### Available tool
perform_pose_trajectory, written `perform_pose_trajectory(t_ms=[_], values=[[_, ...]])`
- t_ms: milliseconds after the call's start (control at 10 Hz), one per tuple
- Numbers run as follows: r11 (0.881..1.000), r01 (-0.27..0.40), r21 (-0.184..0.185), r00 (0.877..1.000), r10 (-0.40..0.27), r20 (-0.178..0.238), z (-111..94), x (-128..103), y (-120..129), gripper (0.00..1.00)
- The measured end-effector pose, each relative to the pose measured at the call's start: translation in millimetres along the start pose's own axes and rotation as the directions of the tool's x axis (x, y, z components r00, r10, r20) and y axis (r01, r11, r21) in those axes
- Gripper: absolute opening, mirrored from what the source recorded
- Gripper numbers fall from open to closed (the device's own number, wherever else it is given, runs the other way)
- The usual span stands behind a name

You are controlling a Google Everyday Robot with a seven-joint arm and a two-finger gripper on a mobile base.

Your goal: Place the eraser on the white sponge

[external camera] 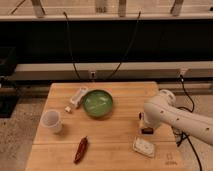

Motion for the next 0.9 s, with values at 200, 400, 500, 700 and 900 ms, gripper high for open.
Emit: perform_pose_trajectory(t_ms=[200, 400, 500, 700, 900], values=[[1.0, 0.015, 0.001, 1.0, -0.015, 0.005, 3.0, -2.0, 0.5, 0.0], [0.999, 0.032, 0.004, 0.999, -0.032, 0.011, 5.1, -3.4, 1.3, 0.0], [0.999, 0.041, 0.003, 0.999, -0.041, 0.014, 6.6, -5.2, 3.9, 0.0], [0.998, 0.056, 0.005, 0.998, -0.056, 0.02, 8.7, -7.0, 6.4, 0.0], [0.998, 0.07, 0.007, 0.997, -0.07, 0.025, 11.0, -9.1, 8.8, 0.0]])
